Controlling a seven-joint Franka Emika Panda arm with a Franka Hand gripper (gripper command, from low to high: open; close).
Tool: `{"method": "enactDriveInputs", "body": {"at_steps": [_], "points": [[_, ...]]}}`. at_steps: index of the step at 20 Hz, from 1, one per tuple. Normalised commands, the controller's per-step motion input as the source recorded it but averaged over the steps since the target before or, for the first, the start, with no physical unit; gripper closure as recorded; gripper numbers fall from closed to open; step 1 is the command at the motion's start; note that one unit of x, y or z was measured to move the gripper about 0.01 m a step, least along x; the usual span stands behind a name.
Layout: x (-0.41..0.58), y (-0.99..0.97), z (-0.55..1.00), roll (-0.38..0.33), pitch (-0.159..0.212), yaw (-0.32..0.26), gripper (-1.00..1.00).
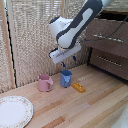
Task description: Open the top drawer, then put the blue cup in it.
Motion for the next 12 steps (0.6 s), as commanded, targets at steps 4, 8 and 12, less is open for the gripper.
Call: {"method": "enactDriveInputs", "body": {"at_steps": [4,8,12], "points": [[0.154,-0.23,-0.03,0.092,0.178,-0.127,-1.0],[-0.026,-0.26,0.0,0.083,0.224,-0.109,-1.0],[0.089,-0.21,-0.09,0.095,0.109,-0.031,-1.0]]}}
